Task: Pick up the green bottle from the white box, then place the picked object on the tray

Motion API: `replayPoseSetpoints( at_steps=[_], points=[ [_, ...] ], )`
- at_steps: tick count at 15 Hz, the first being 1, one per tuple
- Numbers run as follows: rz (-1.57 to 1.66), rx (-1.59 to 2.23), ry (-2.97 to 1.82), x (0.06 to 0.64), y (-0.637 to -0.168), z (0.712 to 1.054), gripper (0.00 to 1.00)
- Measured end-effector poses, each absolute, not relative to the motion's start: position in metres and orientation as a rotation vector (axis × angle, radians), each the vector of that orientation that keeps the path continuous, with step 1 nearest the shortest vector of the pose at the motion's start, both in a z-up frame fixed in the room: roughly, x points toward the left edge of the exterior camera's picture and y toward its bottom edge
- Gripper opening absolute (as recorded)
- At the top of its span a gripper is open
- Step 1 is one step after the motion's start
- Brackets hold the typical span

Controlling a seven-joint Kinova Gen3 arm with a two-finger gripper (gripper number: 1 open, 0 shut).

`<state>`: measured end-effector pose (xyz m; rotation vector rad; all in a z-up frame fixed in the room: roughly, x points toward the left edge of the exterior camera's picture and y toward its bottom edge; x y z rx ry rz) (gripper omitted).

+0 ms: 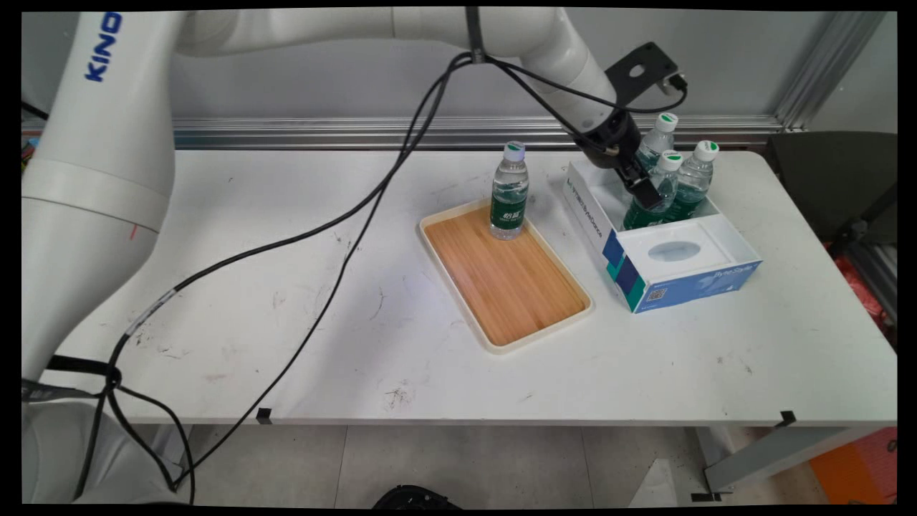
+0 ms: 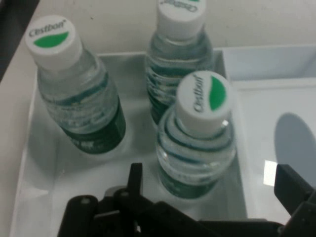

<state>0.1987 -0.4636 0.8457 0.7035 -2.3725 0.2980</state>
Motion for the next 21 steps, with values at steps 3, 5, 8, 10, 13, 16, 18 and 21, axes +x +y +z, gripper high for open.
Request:
replayPoseSetpoints(
  at_steps=[3,5,8,10,13,16,18,21],
  points=[
    [0.303,0.718,-2.363,0.191,-0.472,0.836,1.0],
    [0.303,0.724,-2.359,0.187,-0.476,0.831,1.0],
    [0.3,0.731,-2.353,0.179,-0.483,0.822,1.0],
    [0.297,0.737,-2.348,0.175,-0.486,0.817,1.0],
    [0.295,0.747,-2.338,0.168,-0.491,0.811,0.0],
    [0.292,0.755,-2.334,0.166,-0.494,0.808,0.0],
    [0.288,0.756,-2.336,0.166,-0.494,0.808,0.0],
    [0.28,0.753,-2.339,0.17,-0.492,0.815,0.0]
  ],
)
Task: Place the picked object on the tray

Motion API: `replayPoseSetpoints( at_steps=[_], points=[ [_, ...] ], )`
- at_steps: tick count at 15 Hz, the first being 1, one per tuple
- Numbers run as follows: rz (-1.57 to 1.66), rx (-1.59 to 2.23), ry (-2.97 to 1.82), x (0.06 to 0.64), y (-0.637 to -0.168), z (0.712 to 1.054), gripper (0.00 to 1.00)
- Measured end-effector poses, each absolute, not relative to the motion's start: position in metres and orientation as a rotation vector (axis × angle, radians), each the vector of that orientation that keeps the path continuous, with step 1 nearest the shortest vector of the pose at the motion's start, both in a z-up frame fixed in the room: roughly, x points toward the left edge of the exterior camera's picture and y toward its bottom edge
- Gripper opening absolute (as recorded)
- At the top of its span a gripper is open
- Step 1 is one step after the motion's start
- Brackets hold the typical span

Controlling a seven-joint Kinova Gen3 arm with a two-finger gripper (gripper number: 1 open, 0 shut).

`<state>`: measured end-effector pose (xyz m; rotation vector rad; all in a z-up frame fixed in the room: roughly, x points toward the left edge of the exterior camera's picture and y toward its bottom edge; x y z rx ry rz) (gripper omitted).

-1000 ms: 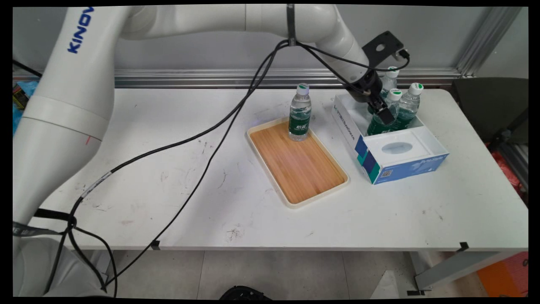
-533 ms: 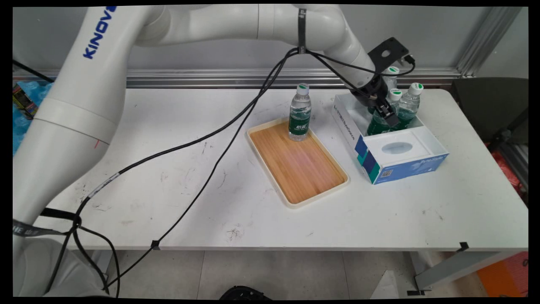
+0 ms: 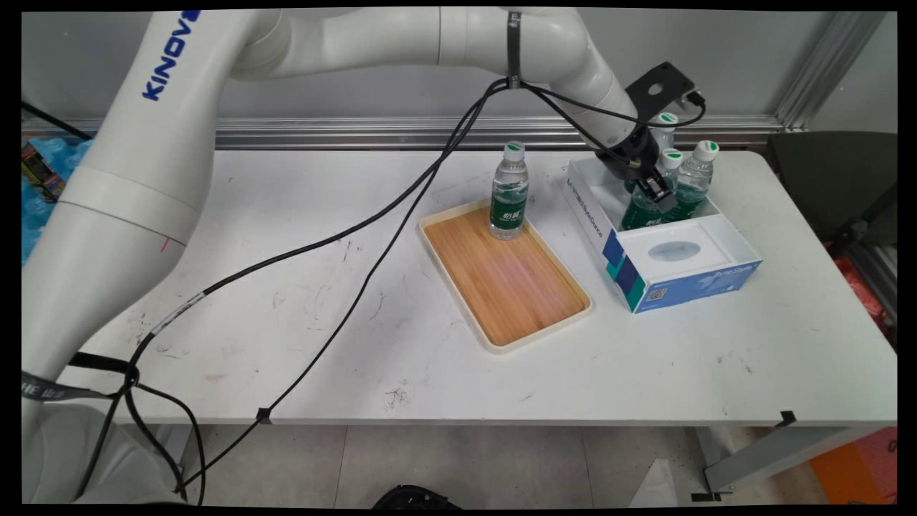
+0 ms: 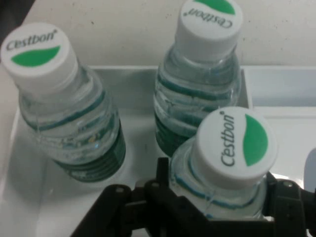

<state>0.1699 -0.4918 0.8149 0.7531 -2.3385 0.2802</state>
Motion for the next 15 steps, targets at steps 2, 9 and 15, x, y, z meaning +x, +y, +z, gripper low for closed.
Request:
replayPoseSetpoints(
  at_steps=[2,9,15],
  points=[
    [0.28,0.749,-2.336,0.173,-0.49,0.826,0.0],
    [0.286,0.737,-2.322,0.184,-0.48,0.879,0.0],
    [0.264,0.683,-2.349,0.208,-0.461,0.931,0.0]
  ],
)
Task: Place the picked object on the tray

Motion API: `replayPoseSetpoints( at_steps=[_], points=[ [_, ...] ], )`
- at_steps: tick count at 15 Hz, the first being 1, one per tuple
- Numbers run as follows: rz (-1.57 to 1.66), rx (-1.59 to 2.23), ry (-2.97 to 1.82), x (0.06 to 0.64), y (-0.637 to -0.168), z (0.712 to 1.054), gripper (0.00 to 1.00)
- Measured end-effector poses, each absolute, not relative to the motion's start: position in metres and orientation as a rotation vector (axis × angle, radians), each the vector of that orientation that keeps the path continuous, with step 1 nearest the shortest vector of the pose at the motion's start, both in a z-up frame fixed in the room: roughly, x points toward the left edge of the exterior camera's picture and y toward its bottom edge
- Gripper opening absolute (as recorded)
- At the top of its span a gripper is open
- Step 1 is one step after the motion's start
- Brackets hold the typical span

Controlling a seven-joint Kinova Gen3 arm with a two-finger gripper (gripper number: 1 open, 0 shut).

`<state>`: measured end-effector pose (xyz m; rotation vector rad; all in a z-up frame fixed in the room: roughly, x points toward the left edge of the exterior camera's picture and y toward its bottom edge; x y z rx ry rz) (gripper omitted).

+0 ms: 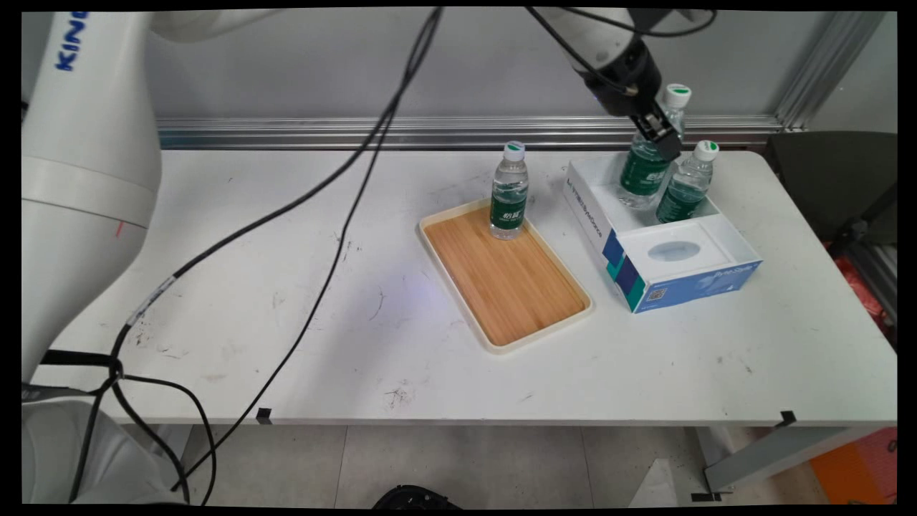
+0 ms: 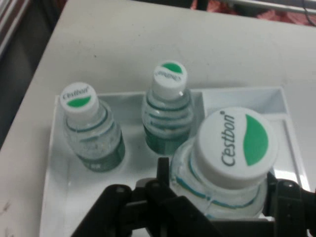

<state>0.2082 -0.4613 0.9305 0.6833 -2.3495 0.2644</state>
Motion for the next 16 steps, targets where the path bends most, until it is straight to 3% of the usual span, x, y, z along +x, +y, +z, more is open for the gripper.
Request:
replayPoseSetpoints(
  at_steps=[8,16],
  points=[
    [0.182,0.512,-2.467,0.279,-0.418,0.96,0.0],
    [0.095,0.376,-2.53,0.309,-0.387,0.926,0.0]
  ],
)
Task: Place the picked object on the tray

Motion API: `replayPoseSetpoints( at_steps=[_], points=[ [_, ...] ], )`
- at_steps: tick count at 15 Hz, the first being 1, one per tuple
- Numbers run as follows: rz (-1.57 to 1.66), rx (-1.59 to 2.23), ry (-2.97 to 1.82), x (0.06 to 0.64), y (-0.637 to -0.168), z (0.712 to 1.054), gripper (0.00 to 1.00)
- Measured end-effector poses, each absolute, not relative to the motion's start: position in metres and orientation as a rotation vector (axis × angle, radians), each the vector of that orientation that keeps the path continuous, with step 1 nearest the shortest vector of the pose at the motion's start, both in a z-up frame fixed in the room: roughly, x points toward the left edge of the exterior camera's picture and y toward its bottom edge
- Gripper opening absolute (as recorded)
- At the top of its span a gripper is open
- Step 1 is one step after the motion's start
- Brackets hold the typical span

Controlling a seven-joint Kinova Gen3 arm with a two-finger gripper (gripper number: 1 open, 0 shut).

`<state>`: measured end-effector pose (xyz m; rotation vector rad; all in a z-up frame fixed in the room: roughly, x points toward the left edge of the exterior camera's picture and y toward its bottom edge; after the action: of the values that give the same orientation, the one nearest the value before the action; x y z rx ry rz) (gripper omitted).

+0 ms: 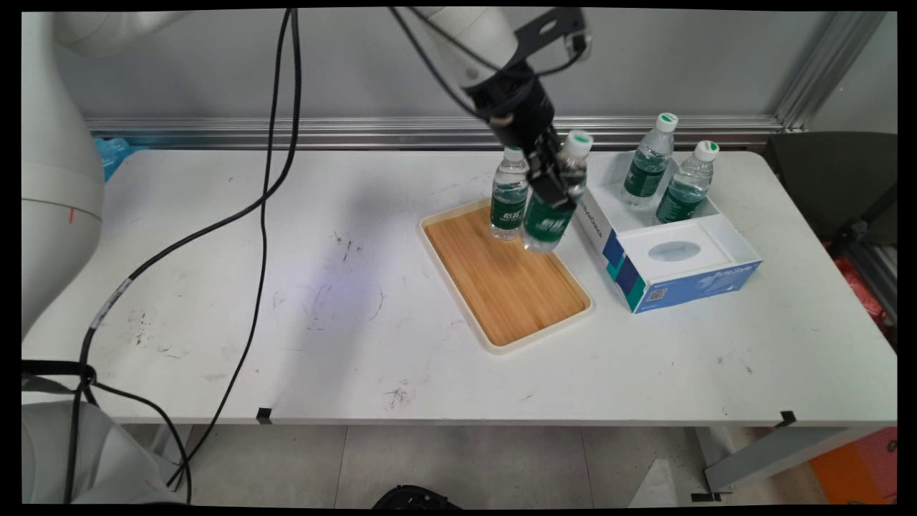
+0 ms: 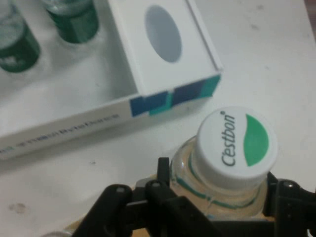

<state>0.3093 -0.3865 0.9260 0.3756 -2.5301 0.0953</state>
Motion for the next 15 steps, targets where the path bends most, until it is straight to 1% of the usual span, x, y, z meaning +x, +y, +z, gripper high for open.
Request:
replayPoseSetpoints(
  at_steps=[5,11,15],
  points=[
    [0.065,0.318,-2.545,0.312,-0.381,0.888,0.0],
    [0.045,0.307,-2.531,0.302,-0.382,0.851,0.0],
    [0.039,0.311,-2.513,0.295,-0.384,0.836,0.0]
  ],
)
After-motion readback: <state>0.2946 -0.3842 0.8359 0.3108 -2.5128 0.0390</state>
